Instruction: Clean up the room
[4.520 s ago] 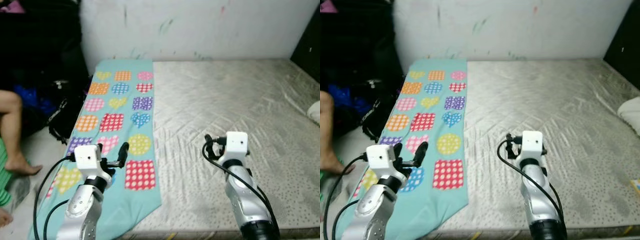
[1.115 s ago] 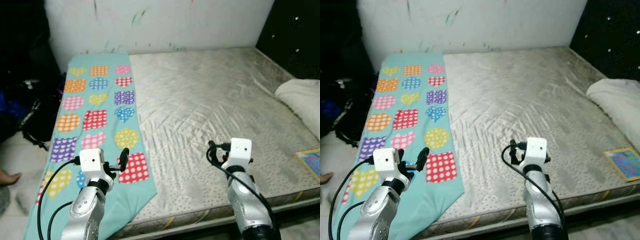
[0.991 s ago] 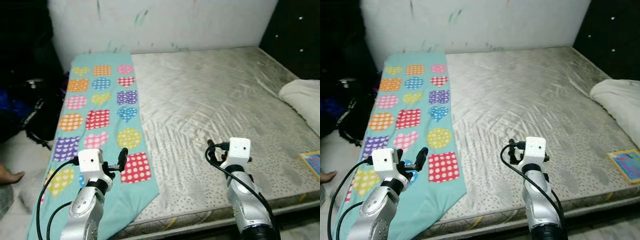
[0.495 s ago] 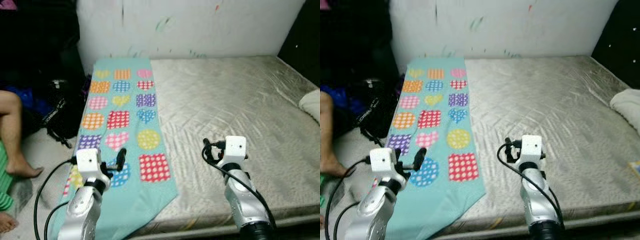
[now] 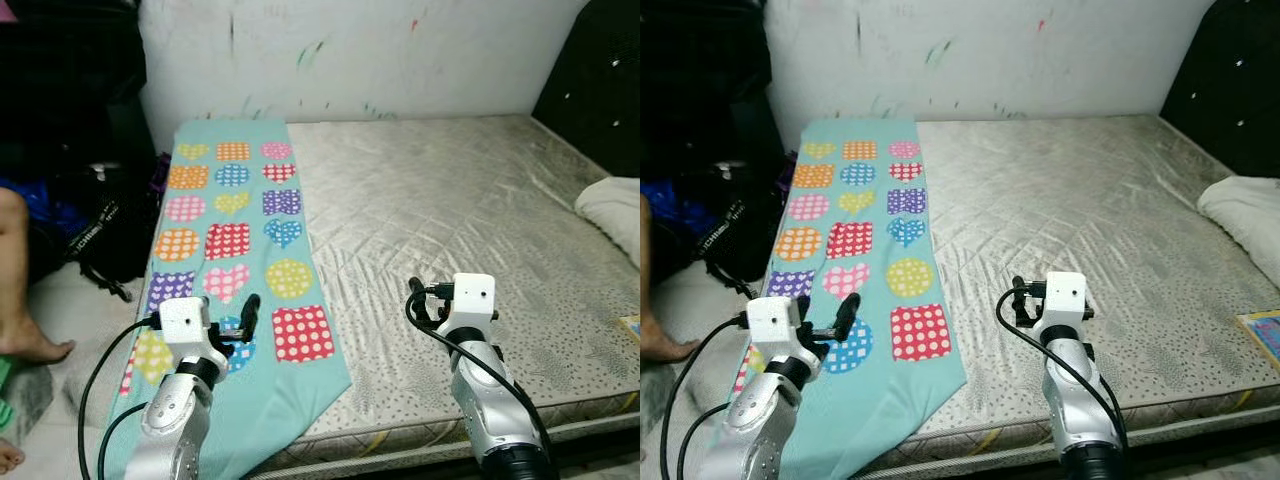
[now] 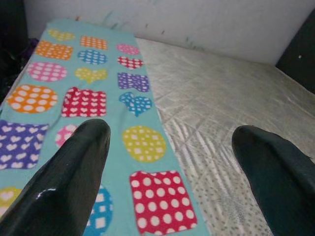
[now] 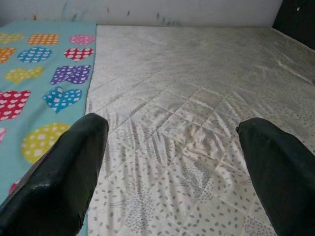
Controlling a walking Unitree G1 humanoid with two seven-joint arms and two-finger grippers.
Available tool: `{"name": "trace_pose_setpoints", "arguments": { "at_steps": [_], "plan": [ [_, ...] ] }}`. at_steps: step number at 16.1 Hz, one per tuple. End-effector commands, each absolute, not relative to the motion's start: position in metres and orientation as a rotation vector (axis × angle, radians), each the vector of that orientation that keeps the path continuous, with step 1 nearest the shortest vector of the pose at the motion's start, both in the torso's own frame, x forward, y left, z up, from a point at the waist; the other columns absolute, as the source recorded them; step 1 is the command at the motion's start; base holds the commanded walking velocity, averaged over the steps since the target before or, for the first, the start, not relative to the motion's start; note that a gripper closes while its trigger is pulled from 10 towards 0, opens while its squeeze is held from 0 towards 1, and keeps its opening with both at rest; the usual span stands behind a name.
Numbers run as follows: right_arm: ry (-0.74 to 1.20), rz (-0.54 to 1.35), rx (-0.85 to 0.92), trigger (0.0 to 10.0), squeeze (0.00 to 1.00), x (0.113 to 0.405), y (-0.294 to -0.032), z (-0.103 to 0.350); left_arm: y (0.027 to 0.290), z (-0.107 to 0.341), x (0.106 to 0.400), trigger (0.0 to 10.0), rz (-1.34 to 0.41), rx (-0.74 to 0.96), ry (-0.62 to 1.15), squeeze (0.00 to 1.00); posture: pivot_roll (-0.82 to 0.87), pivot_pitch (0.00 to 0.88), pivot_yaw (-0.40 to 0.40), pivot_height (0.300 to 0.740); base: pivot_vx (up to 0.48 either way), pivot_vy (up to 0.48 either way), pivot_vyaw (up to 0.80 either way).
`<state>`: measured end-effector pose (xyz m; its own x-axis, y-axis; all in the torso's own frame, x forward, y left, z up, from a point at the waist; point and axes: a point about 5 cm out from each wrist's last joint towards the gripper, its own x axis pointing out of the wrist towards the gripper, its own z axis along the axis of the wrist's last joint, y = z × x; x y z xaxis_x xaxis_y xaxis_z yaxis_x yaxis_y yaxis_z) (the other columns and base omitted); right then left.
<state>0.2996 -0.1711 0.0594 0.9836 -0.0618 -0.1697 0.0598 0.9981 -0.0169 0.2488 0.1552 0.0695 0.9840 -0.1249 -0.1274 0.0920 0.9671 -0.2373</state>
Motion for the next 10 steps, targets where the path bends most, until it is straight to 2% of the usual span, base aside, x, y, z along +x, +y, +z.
{"name": "trace_pose_setpoints", "arguments": {
  "at_steps": [1,7,10],
  "plan": [
    [0.164,-0.063,-0.020,10.0,0.00,0.3010,-0.1736,0.0615,0.1556,0.0720,0.2499,10.0,-0.110,-0.230,0.132,0.00,-0.07,0.000,-0.001,0.740,0.000,0.000,0.00],
    [0.161,-0.067,-0.019,10.0,0.00,0.3031,-0.1723,0.0635,0.1594,0.0718,0.2502,10.0,-0.092,-0.210,0.134,0.00,-0.07,0.000,-0.001,0.740,0.000,0.000,0.00],
    [0.171,-0.074,-0.005,10.0,0.00,0.3031,-0.1739,0.0627,0.1533,0.0721,0.2509,10.0,-0.118,-0.191,0.136,0.00,-0.07,0.000,-0.012,0.740,0.000,0.000,0.00]
  ]
}}
